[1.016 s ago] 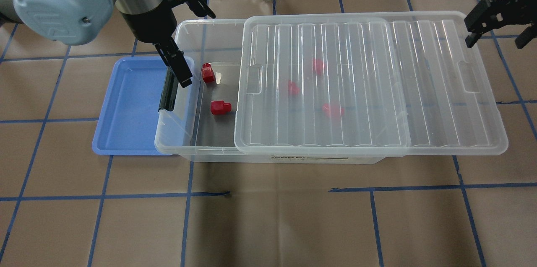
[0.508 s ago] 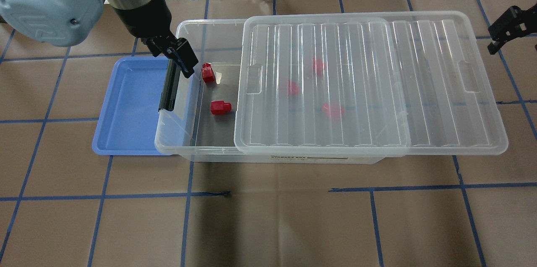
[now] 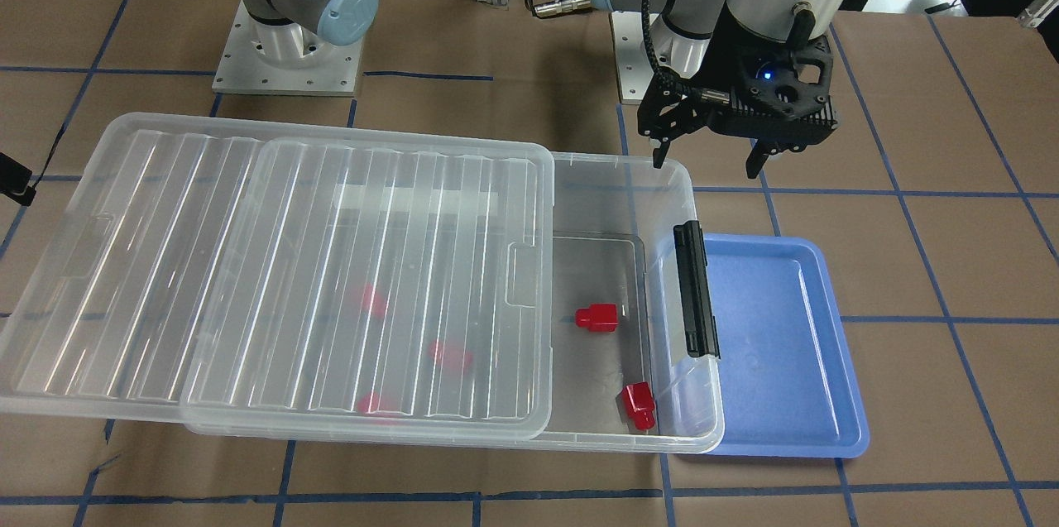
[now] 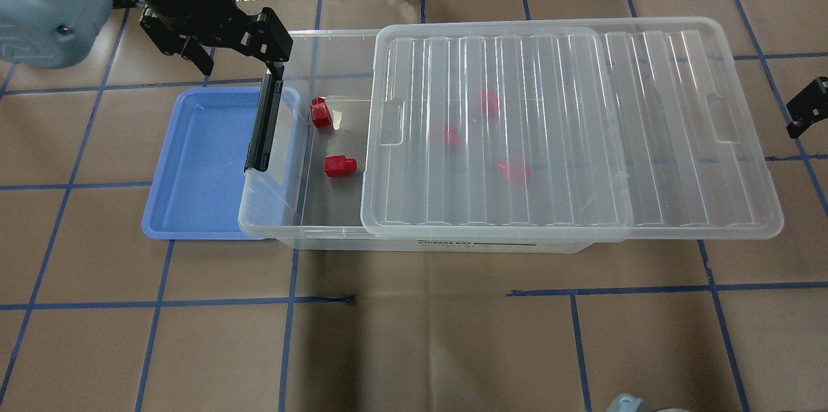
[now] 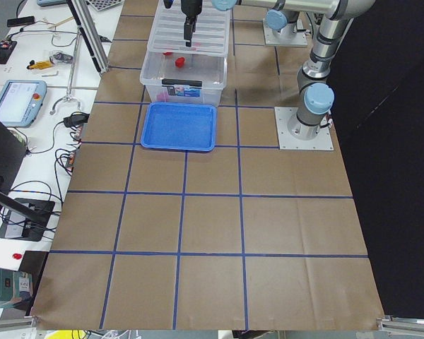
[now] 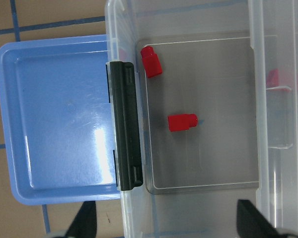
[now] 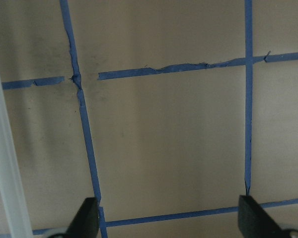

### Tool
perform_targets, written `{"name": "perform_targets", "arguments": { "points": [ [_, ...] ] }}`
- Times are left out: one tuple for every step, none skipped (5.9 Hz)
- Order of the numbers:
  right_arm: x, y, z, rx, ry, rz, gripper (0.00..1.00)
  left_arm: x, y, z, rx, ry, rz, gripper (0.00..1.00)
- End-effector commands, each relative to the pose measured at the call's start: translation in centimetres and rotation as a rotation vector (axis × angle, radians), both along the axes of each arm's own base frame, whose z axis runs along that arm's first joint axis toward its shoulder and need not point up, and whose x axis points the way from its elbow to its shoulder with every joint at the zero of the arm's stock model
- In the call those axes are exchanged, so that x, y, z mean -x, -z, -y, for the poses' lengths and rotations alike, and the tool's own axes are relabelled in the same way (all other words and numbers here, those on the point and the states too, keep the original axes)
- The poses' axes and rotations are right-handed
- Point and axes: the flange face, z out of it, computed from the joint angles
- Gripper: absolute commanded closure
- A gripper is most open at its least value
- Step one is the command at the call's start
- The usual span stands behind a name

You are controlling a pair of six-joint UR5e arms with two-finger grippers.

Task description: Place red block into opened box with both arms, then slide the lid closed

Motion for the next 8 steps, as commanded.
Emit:
{"name": "perform_targets", "arguments": {
  "points": [
    [-0.2,1.2,-0.5,-0.014,0.012,0.027,0.00,-2.1,-0.3,0.2,-0.005,-0.040,-0.007,0.02],
    [-0.9,1.2,-0.8,-0.016,0.007,0.030,0.00,-2.1,0.0,-0.3,-0.007,-0.039,-0.004,0.02],
    [-1.3,1.0,-0.7,-0.013,0.027,0.029,0.00,-2.0,0.2,-0.4,-0.013,-0.032,-0.009,0.02],
    [-2.4,0.9,-0.3,-0.010,0.006,0.028,0.00,-2.0,0.2,-0.4,-0.012,-0.032,-0.014,0.02],
    [-3.4,0.9,0.0,-0.011,-0.014,0.029,0.00,-2.0,0.3,-0.4,-0.013,-0.032,-0.014,0.02],
    [-4.3,0.9,0.3,-0.011,-0.032,0.029,0.00,-2.1,0.3,-0.3,-0.013,-0.033,-0.013,0.02],
    [-4.8,0.6,0.3,-0.006,-0.040,0.027,0.00,-2.2,0.2,-0.3,-0.012,-0.037,-0.013,0.02],
    [-5.0,0.7,0.2,-0.005,-0.041,0.035,0.00,-2.2,0.3,-0.3,-0.013,-0.035,-0.014,0.02]
  ]
}}
